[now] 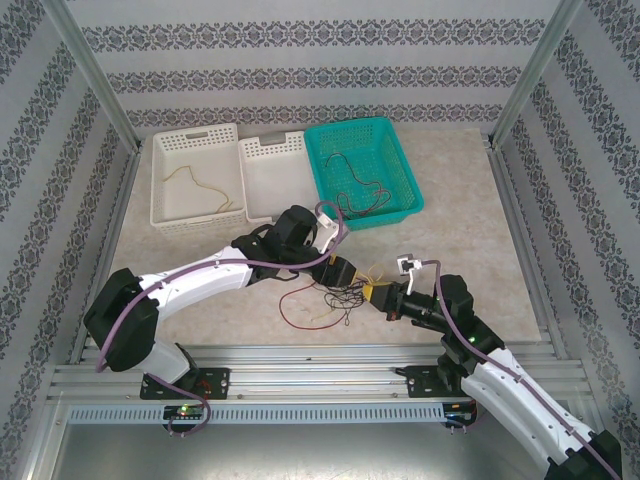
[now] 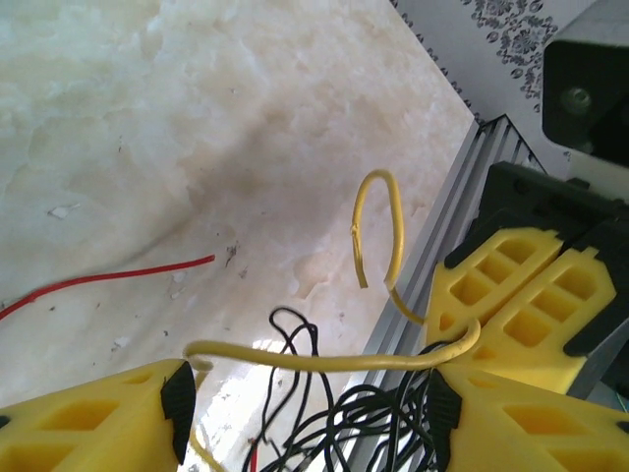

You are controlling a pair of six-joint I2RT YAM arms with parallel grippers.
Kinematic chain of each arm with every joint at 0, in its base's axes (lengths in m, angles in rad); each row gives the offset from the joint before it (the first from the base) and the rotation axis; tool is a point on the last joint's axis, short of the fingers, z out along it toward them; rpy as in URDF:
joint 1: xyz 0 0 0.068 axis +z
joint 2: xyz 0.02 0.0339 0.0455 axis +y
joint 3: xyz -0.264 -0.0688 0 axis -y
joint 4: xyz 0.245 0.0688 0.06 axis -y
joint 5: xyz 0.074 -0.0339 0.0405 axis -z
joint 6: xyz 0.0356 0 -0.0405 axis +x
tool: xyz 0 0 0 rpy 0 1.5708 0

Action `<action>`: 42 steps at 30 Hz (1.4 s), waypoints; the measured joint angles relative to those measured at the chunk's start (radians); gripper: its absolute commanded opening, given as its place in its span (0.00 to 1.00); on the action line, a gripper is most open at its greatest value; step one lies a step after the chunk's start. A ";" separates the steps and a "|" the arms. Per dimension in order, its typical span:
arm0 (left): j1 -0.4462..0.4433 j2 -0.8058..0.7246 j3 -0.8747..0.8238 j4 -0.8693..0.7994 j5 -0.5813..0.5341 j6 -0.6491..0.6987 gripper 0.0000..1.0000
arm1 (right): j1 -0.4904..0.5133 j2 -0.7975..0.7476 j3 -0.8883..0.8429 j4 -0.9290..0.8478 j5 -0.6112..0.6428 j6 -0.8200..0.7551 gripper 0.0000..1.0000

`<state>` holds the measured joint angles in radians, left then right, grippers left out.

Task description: Untangle the cables

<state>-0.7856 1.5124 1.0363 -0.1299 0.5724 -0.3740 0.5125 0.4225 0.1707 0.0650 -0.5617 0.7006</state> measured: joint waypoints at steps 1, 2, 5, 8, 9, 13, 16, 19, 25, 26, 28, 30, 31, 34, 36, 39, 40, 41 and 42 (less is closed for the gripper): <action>0.000 0.000 0.000 0.004 0.001 0.000 0.60 | 0.003 0.000 0.000 0.000 -0.001 0.000 0.00; 0.000 0.000 0.000 0.006 0.003 0.000 0.59 | 0.005 0.000 0.000 0.000 -0.002 -0.001 0.00; 0.000 0.000 0.000 0.011 0.010 0.000 0.59 | 0.010 0.004 0.000 0.001 -0.003 -0.004 0.00; 0.000 0.000 0.000 0.024 0.015 -0.001 0.64 | 0.019 0.006 0.000 0.000 -0.005 -0.008 0.00; 0.000 0.000 0.000 0.028 0.017 -0.001 0.65 | 0.022 0.006 0.000 0.000 -0.005 -0.011 0.00; 0.000 0.000 -0.013 0.059 0.019 -0.027 0.67 | 0.022 0.006 0.000 0.000 -0.003 -0.019 0.00; 0.000 0.000 -0.023 0.079 0.018 -0.064 0.64 | 0.022 0.005 0.000 -0.001 0.003 -0.019 0.00; -0.001 0.000 -0.023 0.079 0.018 -0.102 0.62 | 0.022 -0.002 0.000 -0.002 0.011 -0.019 0.00; -0.007 0.013 -0.020 0.078 0.004 -0.145 0.56 | 0.023 -0.009 0.000 -0.001 0.014 -0.019 0.00; -0.007 0.021 -0.017 0.078 0.002 -0.154 0.55 | 0.026 -0.007 0.000 -0.001 0.015 -0.019 0.00; -0.009 0.034 -0.010 0.077 -0.001 -0.167 0.51 | 0.035 -0.002 0.000 -0.001 0.015 -0.020 0.00; -0.014 0.048 -0.001 0.077 -0.005 -0.180 0.47 | 0.042 0.000 0.000 -0.001 0.015 -0.023 0.00; -0.016 0.054 0.004 0.076 -0.005 -0.187 0.43 | 0.045 0.003 0.000 -0.001 0.015 -0.023 0.00; -0.021 0.068 0.021 0.074 -0.006 -0.204 0.34 | 0.055 0.014 0.000 0.000 0.019 -0.027 0.00; -0.021 0.072 0.029 0.074 -0.008 -0.212 0.27 | 0.062 0.021 0.000 -0.001 0.021 -0.029 0.00; -0.021 0.074 0.034 0.074 -0.009 -0.223 0.12 | 0.062 0.023 0.000 -0.001 0.023 -0.039 0.00; -0.021 0.074 0.034 0.074 -0.008 -0.223 0.05 | 0.062 0.024 0.000 -0.002 0.023 -0.043 0.00; -0.021 0.074 0.034 0.074 -0.008 -0.227 0.00 | 0.066 0.024 0.000 -0.003 0.025 -0.046 0.00; -0.023 0.074 0.035 0.074 -0.007 -0.227 0.00 | 0.068 0.024 0.000 -0.005 0.027 -0.049 0.00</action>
<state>-0.8089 1.5864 1.0710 -0.0555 0.5652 -0.6014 0.5808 0.4461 0.1707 0.0601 -0.5350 0.6514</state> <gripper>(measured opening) 0.037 0.064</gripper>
